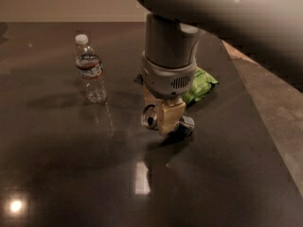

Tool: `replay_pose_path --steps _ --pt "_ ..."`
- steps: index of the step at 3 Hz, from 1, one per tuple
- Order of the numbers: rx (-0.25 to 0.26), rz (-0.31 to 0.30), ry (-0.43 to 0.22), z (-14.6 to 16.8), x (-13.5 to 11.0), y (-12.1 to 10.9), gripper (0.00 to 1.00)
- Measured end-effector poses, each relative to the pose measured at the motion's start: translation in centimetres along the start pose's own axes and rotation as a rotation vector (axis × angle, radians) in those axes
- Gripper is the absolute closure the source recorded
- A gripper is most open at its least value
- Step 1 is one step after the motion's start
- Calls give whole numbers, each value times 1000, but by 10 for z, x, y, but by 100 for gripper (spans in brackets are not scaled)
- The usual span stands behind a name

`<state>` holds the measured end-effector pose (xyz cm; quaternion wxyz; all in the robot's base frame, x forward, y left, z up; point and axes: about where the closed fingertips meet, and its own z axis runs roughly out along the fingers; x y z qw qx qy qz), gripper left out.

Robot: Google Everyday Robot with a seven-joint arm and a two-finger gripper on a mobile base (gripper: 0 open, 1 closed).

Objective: Knock redbull can over

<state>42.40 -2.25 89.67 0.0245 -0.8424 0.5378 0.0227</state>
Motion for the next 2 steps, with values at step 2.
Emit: replay_pose_path --steps 2 --pt "-9 -20 9 3 -2 2 0"
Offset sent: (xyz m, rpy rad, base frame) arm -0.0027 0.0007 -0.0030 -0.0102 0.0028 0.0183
